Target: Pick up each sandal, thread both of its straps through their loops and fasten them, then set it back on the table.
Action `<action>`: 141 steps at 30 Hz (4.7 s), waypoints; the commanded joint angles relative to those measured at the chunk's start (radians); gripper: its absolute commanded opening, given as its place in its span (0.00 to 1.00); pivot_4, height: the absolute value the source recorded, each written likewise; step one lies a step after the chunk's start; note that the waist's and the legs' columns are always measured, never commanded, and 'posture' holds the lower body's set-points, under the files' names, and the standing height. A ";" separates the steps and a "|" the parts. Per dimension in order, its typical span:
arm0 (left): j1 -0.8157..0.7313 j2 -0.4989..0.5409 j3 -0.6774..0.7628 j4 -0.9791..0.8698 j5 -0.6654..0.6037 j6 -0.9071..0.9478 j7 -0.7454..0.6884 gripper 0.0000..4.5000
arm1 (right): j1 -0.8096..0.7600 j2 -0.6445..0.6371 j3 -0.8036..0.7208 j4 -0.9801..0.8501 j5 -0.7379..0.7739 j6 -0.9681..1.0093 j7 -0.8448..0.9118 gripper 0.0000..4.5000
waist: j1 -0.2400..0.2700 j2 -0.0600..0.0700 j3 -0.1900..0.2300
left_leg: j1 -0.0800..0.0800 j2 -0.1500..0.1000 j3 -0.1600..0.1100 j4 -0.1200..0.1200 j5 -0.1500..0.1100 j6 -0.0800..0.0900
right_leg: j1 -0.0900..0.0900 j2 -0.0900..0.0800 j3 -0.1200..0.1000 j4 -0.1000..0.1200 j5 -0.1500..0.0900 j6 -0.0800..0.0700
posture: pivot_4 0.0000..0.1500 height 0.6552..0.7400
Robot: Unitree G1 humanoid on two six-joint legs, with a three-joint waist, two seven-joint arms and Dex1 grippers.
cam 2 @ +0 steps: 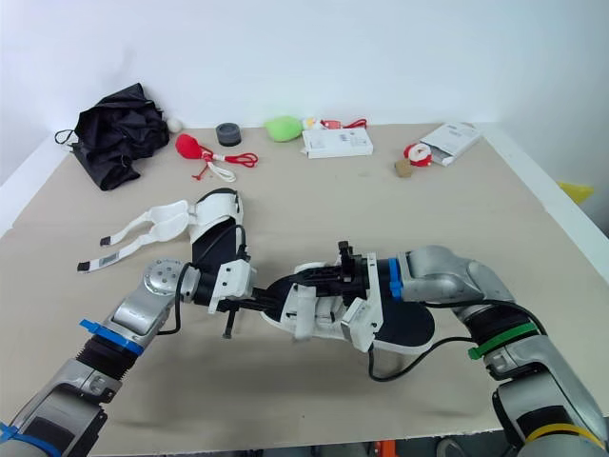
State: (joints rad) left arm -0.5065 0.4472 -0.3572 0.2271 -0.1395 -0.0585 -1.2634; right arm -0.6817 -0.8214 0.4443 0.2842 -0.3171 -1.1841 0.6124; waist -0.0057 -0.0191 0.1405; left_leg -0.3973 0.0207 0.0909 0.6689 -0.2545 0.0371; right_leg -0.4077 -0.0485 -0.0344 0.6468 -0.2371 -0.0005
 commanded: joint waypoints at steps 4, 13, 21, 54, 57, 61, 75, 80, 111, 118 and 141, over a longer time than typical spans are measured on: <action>0.046 0.016 -0.064 0.064 0.068 0.042 -0.012 0.00 | -0.029 -0.039 -0.032 -0.088 0.086 0.034 0.055 0.90 | 0.000 0.000 0.000 | 0.002 0.000 0.000 0.000 0.000 0.000 | 0.002 0.000 0.000 0.000 0.000 0.000 | 1.00 1.00; 0.041 0.014 -0.066 0.066 0.066 0.042 -0.016 0.00 | -0.041 -0.204 -0.153 -0.269 0.522 0.581 0.242 0.90 | 0.001 0.000 0.000 | 0.003 0.000 0.001 0.000 0.000 0.000 | 0.001 -0.002 -0.001 0.000 0.001 -0.002 | 1.00 1.00; 0.033 0.007 -0.069 0.071 0.062 0.041 -0.019 0.00 | 0.245 -0.540 -0.430 -0.817 1.691 1.660 0.241 0.90 | 0.016 0.000 0.000 | 0.003 0.003 0.000 -0.004 -0.002 -0.003 | 0.002 -0.005 -0.007 0.000 -0.001 -0.009 | 1.00 1.00; 0.036 0.012 -0.068 0.042 0.061 0.071 -0.024 0.00 | 0.524 -0.194 -0.365 -0.899 1.672 2.225 -0.147 0.90 | 0.016 -0.012 -0.012 | 0.000 0.002 0.000 -0.004 -0.004 -0.003 | 0.000 -0.005 -0.009 -0.002 -0.009 0.007 | 1.00 1.00; 0.040 0.015 -0.066 0.040 0.061 0.070 -0.024 0.00 | 0.510 -0.159 -0.343 -0.888 1.621 2.239 -0.172 0.90 | 0.016 -0.013 -0.012 | 0.000 0.002 0.000 -0.005 -0.004 -0.003 | 0.000 -0.005 -0.009 -0.002 -0.009 0.007 | 1.00 1.00; 0.043 0.017 -0.065 0.041 0.064 0.067 -0.019 0.00 | 0.483 -0.112 -0.309 -0.870 1.537 2.260 -0.184 0.90 | 0.014 -0.013 -0.012 | 0.000 0.002 0.000 -0.005 -0.004 -0.003 | 0.000 -0.005 -0.009 -0.002 -0.009 0.007 | 1.00 1.00; 0.040 0.018 -0.063 0.049 0.066 0.064 -0.013 0.00 | 0.432 0.007 -0.319 -0.820 1.433 2.320 -0.166 0.72 | 0.014 -0.012 -0.012 | 0.000 0.002 0.000 -0.004 -0.003 -0.002 | 0.000 -0.005 -0.008 -0.002 -0.008 0.008 | 1.00 1.00; 0.036 0.016 -0.061 0.056 0.067 0.063 -0.010 0.00 | 0.440 -0.003 -0.320 -0.837 1.415 2.330 -0.113 0.16 | 0.014 -0.012 -0.012 | 0.000 0.002 0.000 -0.004 -0.003 -0.002 | 0.000 -0.005 -0.008 -0.002 -0.008 0.007 | 1.00 1.00; 0.051 0.016 -0.053 0.057 0.067 0.050 0.003 0.00 | -0.040 0.187 -0.449 -0.222 1.816 2.701 -0.350 0.01 | 0.015 -0.011 -0.012 | -0.005 0.002 0.000 -0.004 -0.004 0.002 | -0.003 -0.007 -0.010 -0.004 -0.001 -0.003 | 1.00 1.00; 0.067 0.023 -0.053 0.048 0.068 0.044 0.006 0.00 | 0.043 0.200 -0.460 -0.267 1.803 2.753 -0.398 0.01 | 0.013 -0.010 -0.012 | -0.004 0.002 0.000 -0.004 -0.004 0.002 | -0.003 -0.007 -0.010 -0.004 -0.001 -0.003 | 1.00 1.00; 0.056 0.013 -0.063 0.065 0.069 0.035 0.005 0.00 | 0.074 0.219 -0.454 -0.189 1.834 2.799 -0.500 0.01 | 0.013 -0.010 -0.012 | -0.004 0.002 0.000 -0.005 -0.004 0.003 | -0.002 -0.007 -0.011 -0.006 -0.004 0.002 | 1.00 1.00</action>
State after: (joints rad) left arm -0.4957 0.4382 -0.3671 0.2240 -0.1395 -0.0654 -1.2548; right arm -0.6234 -0.6021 -0.0329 0.1075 1.5164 1.5868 0.1252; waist 0.0076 -0.0295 0.1281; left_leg -0.4017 0.0226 0.0910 0.6641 -0.2589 0.0399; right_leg -0.4093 -0.0552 -0.0450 0.6409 -0.2409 0.0018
